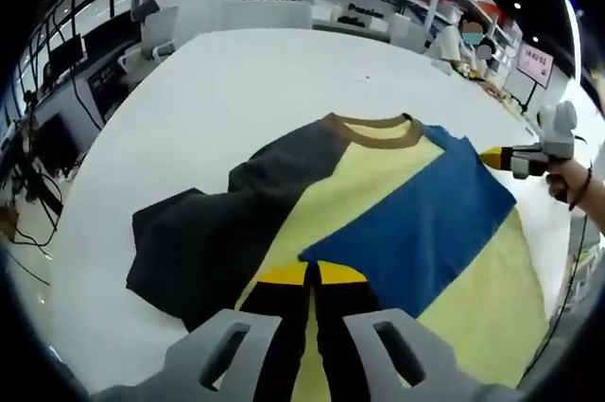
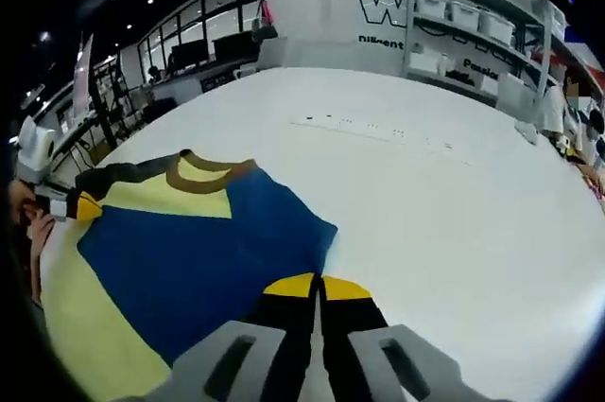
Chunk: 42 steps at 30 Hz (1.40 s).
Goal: Fold the garment on the visible template until the final outline fits inside the template.
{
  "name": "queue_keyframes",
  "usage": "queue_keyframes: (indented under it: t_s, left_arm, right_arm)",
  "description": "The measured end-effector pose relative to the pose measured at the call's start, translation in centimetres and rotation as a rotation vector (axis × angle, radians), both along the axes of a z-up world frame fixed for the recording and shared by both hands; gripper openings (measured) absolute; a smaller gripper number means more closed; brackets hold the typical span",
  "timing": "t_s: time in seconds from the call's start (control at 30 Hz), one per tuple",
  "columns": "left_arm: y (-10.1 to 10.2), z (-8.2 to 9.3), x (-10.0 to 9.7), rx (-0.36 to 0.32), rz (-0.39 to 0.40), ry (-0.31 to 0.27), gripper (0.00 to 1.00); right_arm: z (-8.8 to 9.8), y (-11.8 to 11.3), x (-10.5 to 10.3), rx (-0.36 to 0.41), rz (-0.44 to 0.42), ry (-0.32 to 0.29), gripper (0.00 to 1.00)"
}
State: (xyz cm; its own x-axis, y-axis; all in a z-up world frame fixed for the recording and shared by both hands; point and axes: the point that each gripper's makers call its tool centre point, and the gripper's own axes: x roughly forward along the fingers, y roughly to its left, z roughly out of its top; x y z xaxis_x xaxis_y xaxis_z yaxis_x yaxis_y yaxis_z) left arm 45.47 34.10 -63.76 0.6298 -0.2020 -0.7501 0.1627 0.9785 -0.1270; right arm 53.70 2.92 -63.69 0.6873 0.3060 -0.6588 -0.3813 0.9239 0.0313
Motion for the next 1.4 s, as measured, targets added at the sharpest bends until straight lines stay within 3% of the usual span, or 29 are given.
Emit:
queue_keyframes:
  t_s: [0.2,0.23,0.33,0.47,0.7,0.8,0.87,1.4]
  left_arm:
    - [0.0,0.0,0.0,-0.002,0.003,0.001,0.00]
    - [0.0,0.0,0.0,-0.001,0.004,0.000,0.00]
    - [0.0,0.0,0.0,-0.006,0.007,0.000,0.00]
    - [0.0,0.0,0.0,-0.014,0.009,0.001,0.00]
    - [0.0,0.0,0.0,-0.016,0.011,0.000,0.00]
    - [0.0,0.0,0.0,-0.018,0.012,-0.001,0.00]
    - [0.0,0.0,0.0,-0.021,0.014,0.000,0.00]
    - [0.0,0.0,0.0,-0.011,0.011,0.006,0.00]
  right_arm:
    - [0.9,-0.8,0.4,0.071,-0.104,-0.001,0.00]
    - [1.2,-0.5,0.0,0.106,-0.103,0.009,0.00]
    - [1.1,-0.2,-1.1,0.105,-0.095,0.037,0.09]
    - [1.0,0.4,-2.5,0.124,-0.091,0.065,0.12]
    - [0.5,1.1,-3.9,0.102,-0.078,0.089,0.11]
    - [-0.4,0.8,-4.6,0.039,-0.067,0.113,0.06]
    - [-0.6,0.4,-4.6,-0.001,-0.067,0.098,0.00]
    - [-0.4,0.0,-4.9,-0.038,-0.042,0.062,0.00]
